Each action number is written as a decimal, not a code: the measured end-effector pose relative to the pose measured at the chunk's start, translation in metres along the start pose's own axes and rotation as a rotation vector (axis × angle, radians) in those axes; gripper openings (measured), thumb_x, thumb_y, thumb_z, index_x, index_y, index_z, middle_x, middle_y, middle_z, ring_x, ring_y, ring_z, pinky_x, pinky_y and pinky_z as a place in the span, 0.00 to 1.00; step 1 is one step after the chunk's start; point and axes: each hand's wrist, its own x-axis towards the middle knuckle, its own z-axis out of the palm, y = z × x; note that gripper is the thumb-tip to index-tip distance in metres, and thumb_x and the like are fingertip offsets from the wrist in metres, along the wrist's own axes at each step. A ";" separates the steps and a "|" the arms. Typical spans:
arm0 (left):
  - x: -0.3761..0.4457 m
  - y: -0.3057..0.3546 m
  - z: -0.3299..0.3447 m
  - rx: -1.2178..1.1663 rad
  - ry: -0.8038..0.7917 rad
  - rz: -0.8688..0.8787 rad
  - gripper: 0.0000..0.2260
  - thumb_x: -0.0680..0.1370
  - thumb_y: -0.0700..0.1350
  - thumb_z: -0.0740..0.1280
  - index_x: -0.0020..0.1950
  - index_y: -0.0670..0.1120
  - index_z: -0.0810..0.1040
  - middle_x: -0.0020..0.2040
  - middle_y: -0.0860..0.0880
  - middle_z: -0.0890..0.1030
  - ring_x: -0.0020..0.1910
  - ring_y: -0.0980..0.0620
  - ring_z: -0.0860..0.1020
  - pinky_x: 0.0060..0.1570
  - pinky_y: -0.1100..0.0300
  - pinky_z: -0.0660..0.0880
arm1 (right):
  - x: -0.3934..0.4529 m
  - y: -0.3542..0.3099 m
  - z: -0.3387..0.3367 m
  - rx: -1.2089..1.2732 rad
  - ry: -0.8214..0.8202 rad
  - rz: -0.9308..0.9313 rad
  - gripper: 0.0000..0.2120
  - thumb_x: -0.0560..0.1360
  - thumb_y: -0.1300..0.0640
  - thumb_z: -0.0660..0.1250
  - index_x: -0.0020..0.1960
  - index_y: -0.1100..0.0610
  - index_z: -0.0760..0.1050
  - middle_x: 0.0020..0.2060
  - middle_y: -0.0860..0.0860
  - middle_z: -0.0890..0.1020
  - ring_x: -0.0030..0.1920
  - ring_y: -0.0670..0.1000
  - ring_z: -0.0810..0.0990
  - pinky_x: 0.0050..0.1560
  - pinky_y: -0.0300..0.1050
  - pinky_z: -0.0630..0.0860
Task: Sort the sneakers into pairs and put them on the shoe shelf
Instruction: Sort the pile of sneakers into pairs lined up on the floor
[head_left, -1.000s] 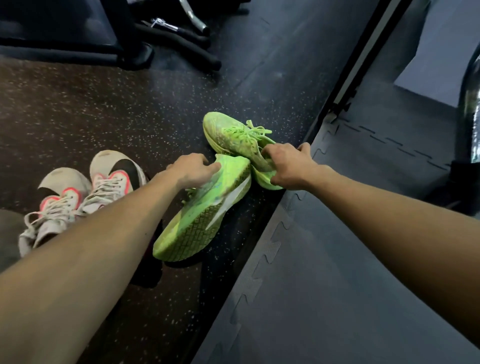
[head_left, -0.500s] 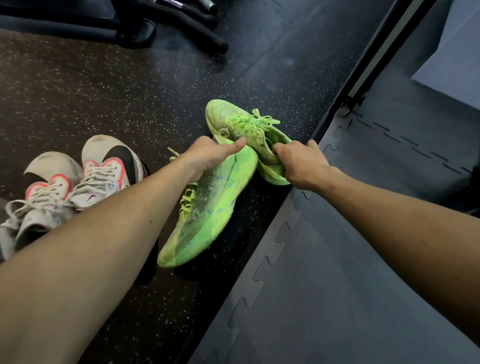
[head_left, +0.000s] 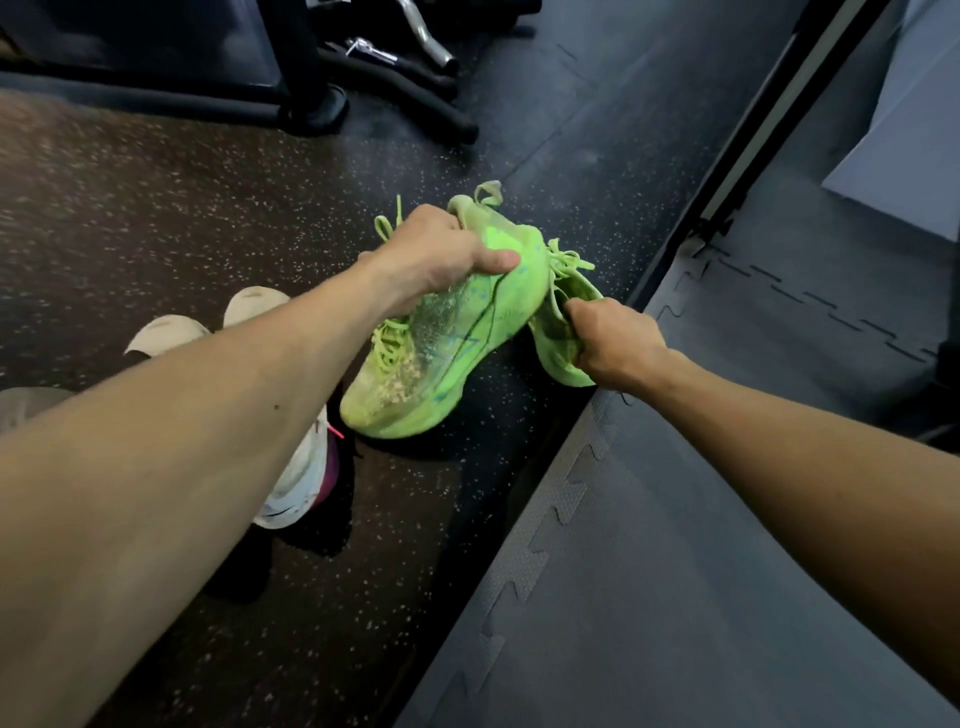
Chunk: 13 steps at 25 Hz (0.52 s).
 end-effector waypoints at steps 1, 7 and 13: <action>-0.004 0.000 -0.004 0.066 -0.003 0.031 0.24 0.55 0.58 0.81 0.44 0.46 0.84 0.47 0.49 0.85 0.52 0.44 0.81 0.64 0.46 0.69 | -0.001 -0.002 -0.001 -0.004 0.008 0.013 0.08 0.71 0.63 0.64 0.48 0.56 0.67 0.43 0.54 0.75 0.44 0.59 0.77 0.34 0.48 0.67; -0.030 -0.008 -0.025 0.852 -0.026 0.369 0.14 0.64 0.58 0.78 0.39 0.52 0.79 0.41 0.55 0.79 0.49 0.49 0.72 0.52 0.51 0.56 | -0.008 -0.017 -0.008 0.002 0.032 0.064 0.09 0.72 0.62 0.64 0.44 0.55 0.63 0.39 0.52 0.71 0.37 0.56 0.71 0.33 0.47 0.65; -0.060 -0.059 -0.041 1.300 -0.231 0.520 0.11 0.71 0.49 0.75 0.51 0.50 0.81 0.51 0.49 0.79 0.53 0.46 0.78 0.49 0.52 0.75 | -0.016 -0.053 -0.009 0.043 0.004 0.051 0.11 0.73 0.61 0.66 0.44 0.56 0.63 0.38 0.52 0.71 0.38 0.58 0.73 0.36 0.47 0.67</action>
